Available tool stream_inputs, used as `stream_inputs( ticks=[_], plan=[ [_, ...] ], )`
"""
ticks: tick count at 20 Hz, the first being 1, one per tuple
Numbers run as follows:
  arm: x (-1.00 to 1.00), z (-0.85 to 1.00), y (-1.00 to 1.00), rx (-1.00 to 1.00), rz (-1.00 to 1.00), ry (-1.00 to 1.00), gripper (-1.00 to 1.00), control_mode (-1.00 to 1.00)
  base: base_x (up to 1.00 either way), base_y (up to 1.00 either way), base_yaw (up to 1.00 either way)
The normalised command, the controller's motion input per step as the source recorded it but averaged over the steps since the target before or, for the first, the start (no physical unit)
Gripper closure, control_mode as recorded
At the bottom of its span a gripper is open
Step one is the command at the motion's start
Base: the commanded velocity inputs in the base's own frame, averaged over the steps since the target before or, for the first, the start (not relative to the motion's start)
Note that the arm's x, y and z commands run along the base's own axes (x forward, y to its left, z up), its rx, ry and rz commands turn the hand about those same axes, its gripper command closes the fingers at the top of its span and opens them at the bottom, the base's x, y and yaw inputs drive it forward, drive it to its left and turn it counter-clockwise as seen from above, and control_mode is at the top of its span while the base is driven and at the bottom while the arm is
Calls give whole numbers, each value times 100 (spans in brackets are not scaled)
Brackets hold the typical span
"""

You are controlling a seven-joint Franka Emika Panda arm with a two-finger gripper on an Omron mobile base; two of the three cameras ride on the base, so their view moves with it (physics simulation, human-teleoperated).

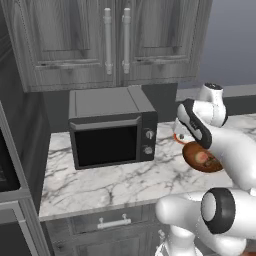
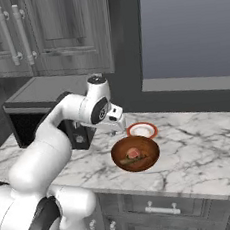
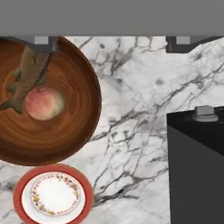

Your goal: Remove the peach from the bowl and place it on the small plate. Then place the bowl with only the fish in the microwave, close the door, and press the start button to microwave the fish.

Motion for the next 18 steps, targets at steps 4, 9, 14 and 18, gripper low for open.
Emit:
stream_inputs(
  ticks=[4, 9, 14, 18],
  plan=[
    [27, -98, -100, 0, -3, 0, -100, -100, 0, 0, 0],
    [1, -19, -78, 0, 1, 0, -100, -100, 0, 0, 0],
    [4, -31, -1, -1, 1, 6, -100, -100, 0, 0, 0],
    [1, -45, 2, -4, 2, 5, -100, -100, 0, 0, 0]
  ],
)
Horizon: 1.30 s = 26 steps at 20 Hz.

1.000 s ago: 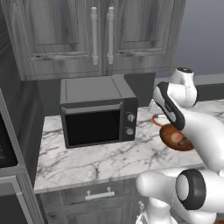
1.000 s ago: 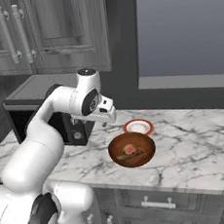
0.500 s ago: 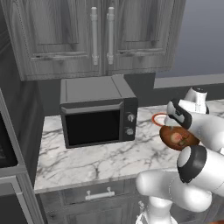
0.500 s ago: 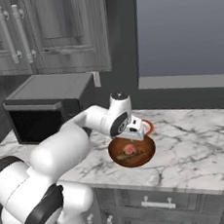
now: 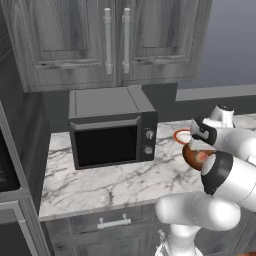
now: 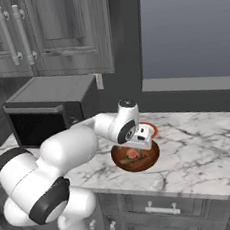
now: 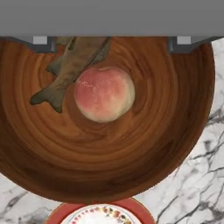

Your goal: Remove the peach from the bowl and place it on the small plate. Then place the bowl with only the fish in the microwave, close the door, and press the start button to microwave the fish.

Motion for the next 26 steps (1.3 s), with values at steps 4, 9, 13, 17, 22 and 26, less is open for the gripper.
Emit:
stream_inputs(
  ticks=[4, 9, 13, 17, 22, 26],
  plan=[
    [0, -47, 2, -3, 0, 2, -100, -100, 0, 0, 0],
    [1, -4, -1, 0, 2, 0, -100, -100, 0, 0, 0],
    [3, 0, 0, 0, 7, 0, -100, -100, 0, 0, 0],
    [14, -1, -6, 0, 7, 6, -100, -100, 0, 0, 0],
    [12, 0, -34, 0, 9, 4, -100, -100, 0, 0, 0],
    [28, -11, 18, 0, 2, 5, -100, -100, 0, 0, 0]
  ],
)
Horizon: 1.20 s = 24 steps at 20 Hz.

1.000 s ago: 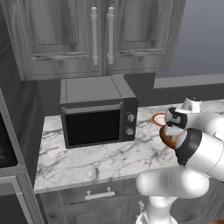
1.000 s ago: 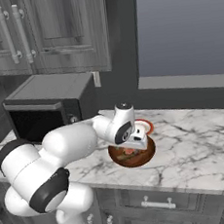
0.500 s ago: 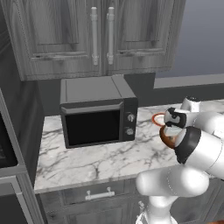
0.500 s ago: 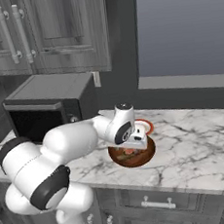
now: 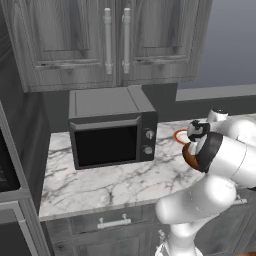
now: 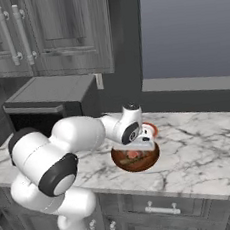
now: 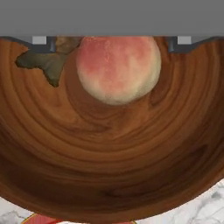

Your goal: Remove the peach from the bowl and place it on the small plate. Then place the bowl with only the fish in the microwave, close the door, and press the start button to microwave the fish.

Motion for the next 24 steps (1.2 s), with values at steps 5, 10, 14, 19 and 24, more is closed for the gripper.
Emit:
stream_inputs(
  ticks=[5, 10, 14, 19, 24],
  plan=[
    [9, -19, 6, 0, 4, 0, -100, -100, 0, 0, 0],
    [-4, -32, -1, 0, 0, 0, -100, -100, 0, 0, 0],
    [0, -23, 9, -2, 2, 1, 100, -100, 0, 0, 0],
    [-11, 12, 1, 0, 1, -9, 100, -100, 0, 0, 0],
    [-5, 63, 0, 0, 0, -14, 100, -100, 0, 0, 0]
  ],
)
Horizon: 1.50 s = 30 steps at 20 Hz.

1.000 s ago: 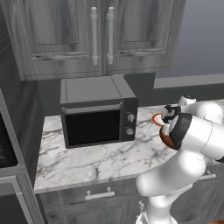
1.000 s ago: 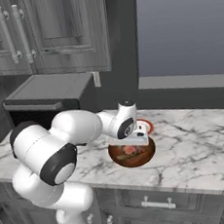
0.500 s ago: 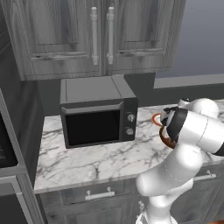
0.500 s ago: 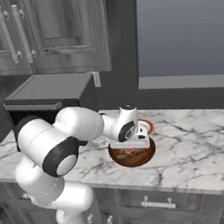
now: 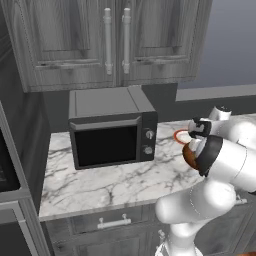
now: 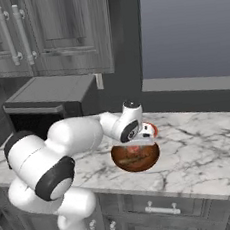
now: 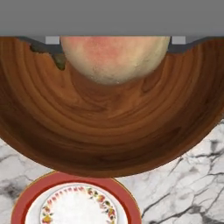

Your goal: Remove the peach from the bowl and place it on the small plate. Then place the bowl with only the fish in the microwave, close the door, and press the start button to microwave the fish.

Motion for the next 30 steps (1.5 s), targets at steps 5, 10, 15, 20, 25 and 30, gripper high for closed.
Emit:
stream_inputs(
  ticks=[5, 10, 15, 20, 25, 30],
  plan=[
    [12, 38, 2, 0, 0, -10, 100, -100, 0, 0, 0],
    [10, 52, 0, 0, 0, -3, 100, -100, 0, 0, 0],
    [27, 6, 3, 0, 0, -7, 100, -100, 0, 0, 0],
    [33, 0, 3, 3, 0, -10, 100, -100, 0, 0, 0],
    [36, 0, 0, 2, 0, -1, 100, -100, 0, 0, 0],
    [50, 0, 0, 1, 0, 0, 100, -100, 0, 0, 0]
  ],
)
